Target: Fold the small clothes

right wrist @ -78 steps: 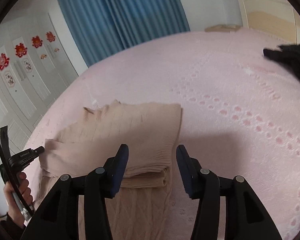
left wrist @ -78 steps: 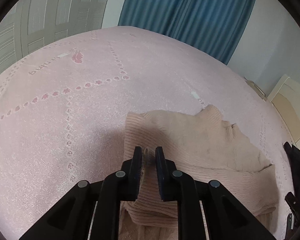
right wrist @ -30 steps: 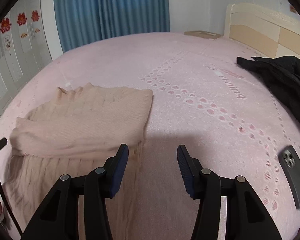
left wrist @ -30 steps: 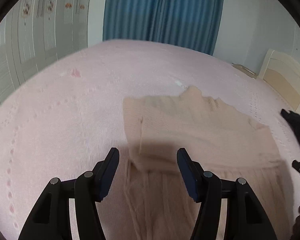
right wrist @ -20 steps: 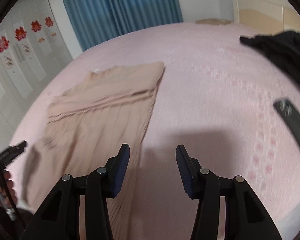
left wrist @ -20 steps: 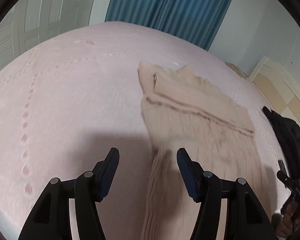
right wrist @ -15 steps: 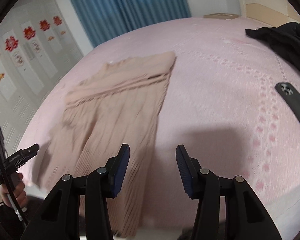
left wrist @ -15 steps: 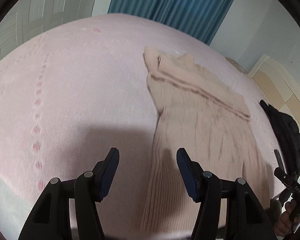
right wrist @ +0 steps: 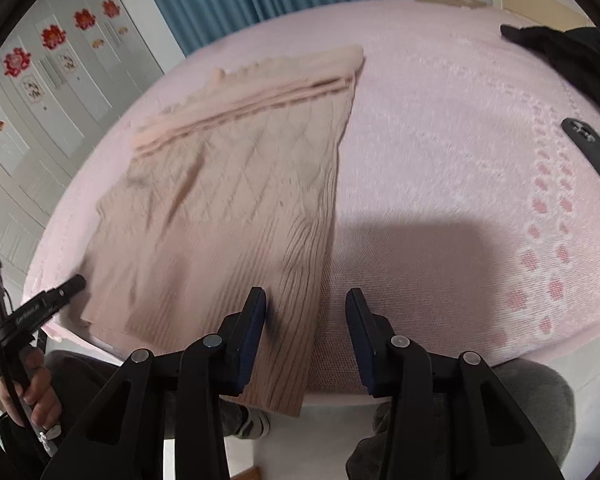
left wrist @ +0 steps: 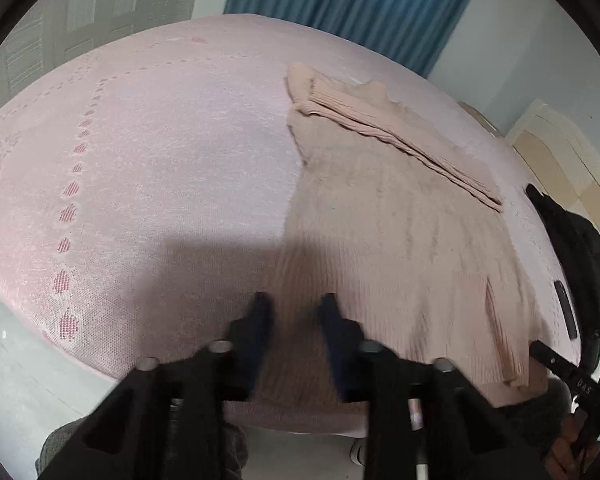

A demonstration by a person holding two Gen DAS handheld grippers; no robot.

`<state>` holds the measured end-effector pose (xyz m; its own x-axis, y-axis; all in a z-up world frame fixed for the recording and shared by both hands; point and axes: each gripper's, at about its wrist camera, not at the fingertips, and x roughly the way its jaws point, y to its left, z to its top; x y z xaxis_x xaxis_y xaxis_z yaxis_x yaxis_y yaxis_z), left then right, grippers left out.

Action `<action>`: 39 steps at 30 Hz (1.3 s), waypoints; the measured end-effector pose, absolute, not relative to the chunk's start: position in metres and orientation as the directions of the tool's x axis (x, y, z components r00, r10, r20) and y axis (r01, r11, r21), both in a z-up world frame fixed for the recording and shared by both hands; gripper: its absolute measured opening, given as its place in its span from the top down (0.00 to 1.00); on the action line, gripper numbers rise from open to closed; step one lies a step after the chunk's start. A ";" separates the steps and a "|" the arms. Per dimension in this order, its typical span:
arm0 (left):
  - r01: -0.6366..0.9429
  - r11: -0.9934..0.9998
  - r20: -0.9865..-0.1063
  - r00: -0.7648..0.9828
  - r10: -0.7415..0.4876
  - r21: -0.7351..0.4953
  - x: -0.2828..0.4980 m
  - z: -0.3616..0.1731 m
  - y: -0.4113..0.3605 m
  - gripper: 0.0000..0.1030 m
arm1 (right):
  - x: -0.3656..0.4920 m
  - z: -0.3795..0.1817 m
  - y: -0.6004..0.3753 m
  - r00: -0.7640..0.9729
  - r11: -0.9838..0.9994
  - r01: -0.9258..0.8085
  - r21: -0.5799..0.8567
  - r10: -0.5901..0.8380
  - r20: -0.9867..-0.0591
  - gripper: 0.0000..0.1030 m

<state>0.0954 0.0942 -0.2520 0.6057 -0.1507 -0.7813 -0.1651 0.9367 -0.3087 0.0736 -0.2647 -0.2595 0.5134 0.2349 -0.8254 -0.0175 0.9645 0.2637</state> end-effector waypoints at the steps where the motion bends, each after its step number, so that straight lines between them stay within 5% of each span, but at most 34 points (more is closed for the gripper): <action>1: -0.159 0.920 -0.765 0.614 -0.193 -0.359 0.095 -0.252 0.099 0.92 | 0.074 -0.259 -0.261 0.518 0.968 -0.027 0.248 0.226 -0.825 0.73; 3: -0.157 0.899 -0.748 0.622 -0.231 -0.409 0.090 -0.253 0.108 0.92 | 0.075 -0.261 -0.252 0.506 0.971 -0.072 0.227 0.231 -0.831 0.93; 7: -0.175 0.852 -0.709 0.648 -0.277 -0.493 0.070 -0.252 0.121 0.93 | 0.065 -0.251 -0.253 0.543 0.964 -0.114 0.242 0.264 -0.797 0.95; 14: -0.196 0.842 -0.726 0.624 -0.288 -0.502 0.053 -0.258 0.116 0.93 | 0.065 -0.253 -0.282 0.523 0.921 -0.041 0.387 0.350 -0.777 0.94; 19: -0.174 0.817 -0.715 0.604 -0.353 -0.550 0.063 -0.263 0.119 0.71 | 0.072 -0.260 -0.275 0.484 0.927 -0.029 0.373 0.340 -0.806 0.89; 25: -0.152 0.822 -0.713 0.598 -0.366 -0.549 0.088 -0.261 0.116 0.64 | 0.077 -0.262 -0.273 0.485 0.928 -0.023 0.373 0.336 -0.808 0.86; 39: -0.053 0.788 -0.673 0.558 -0.486 -0.613 0.102 -0.263 0.099 0.65 | 0.079 -0.264 -0.266 0.501 0.943 -0.046 0.330 0.307 -0.809 0.79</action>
<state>0.1016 0.0994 -0.2634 0.5580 -0.4858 -0.6728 -0.0534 0.7880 -0.6133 0.0789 -0.2658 -0.2637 0.5005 0.3073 -0.8093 -0.0461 0.9430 0.3296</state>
